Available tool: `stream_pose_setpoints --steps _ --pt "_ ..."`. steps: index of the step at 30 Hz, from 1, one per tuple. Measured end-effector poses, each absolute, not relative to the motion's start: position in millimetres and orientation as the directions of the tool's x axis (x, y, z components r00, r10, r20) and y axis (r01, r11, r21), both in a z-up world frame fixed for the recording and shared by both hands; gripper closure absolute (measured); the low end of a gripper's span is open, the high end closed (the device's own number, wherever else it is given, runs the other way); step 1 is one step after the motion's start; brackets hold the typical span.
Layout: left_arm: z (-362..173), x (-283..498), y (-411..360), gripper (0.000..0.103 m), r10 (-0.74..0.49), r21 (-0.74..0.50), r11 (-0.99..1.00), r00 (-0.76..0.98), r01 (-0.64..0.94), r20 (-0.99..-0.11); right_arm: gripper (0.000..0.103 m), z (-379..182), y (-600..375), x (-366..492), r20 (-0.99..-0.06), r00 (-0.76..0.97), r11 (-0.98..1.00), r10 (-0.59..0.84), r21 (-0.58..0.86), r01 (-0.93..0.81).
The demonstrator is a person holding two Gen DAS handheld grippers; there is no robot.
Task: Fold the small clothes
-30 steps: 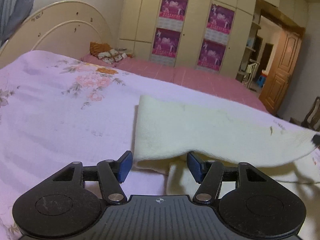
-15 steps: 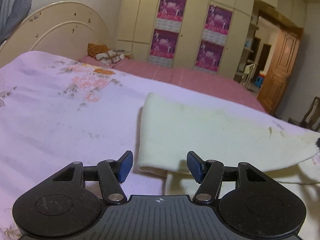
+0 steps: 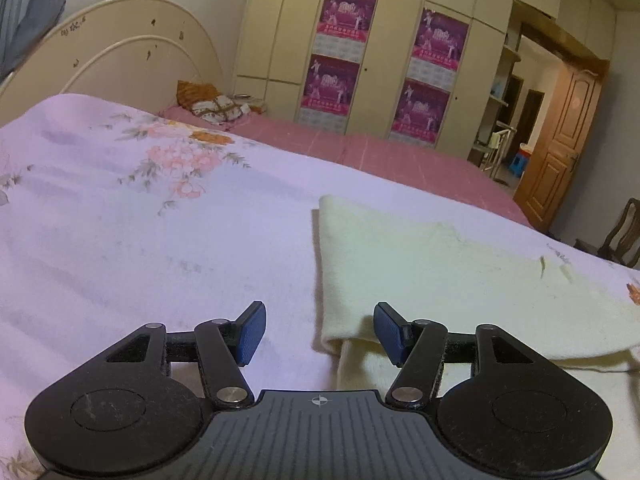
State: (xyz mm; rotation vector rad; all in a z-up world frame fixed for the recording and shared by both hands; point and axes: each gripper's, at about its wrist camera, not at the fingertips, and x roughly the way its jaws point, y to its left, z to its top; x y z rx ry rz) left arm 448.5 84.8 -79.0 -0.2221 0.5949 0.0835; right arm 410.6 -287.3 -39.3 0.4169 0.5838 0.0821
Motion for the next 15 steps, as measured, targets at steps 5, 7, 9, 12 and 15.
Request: stream_pose_setpoints --steps 5,7,9,12,15 --pt "-87.8 456.2 85.8 0.043 0.011 -0.161 0.978 0.803 -0.134 -0.596 0.099 -46.7 -297.7 403.9 -0.533 0.831 0.924 0.160 0.376 0.064" --pt "-86.8 457.1 85.3 0.043 0.008 -0.159 0.979 0.806 -0.127 -0.592 0.100 -50.3 -304.8 403.1 -0.549 0.822 0.926 0.151 0.369 0.077" --pt "-87.4 458.5 85.5 0.043 0.007 -0.160 0.979 0.806 -0.126 -0.592 0.101 -49.4 -308.4 401.2 -0.547 0.825 0.928 0.142 0.363 0.081" --pt "-90.1 460.9 86.0 0.043 0.005 -0.159 0.979 0.802 -0.125 -0.597 0.101 -48.5 -311.3 398.3 -0.541 0.827 0.924 0.154 0.375 0.073" --pt "-90.8 462.9 85.3 0.043 0.007 -0.153 0.981 0.802 -0.122 -0.597 0.089 -50.0 -312.3 397.5 -0.541 0.816 0.912 0.204 0.408 0.043"
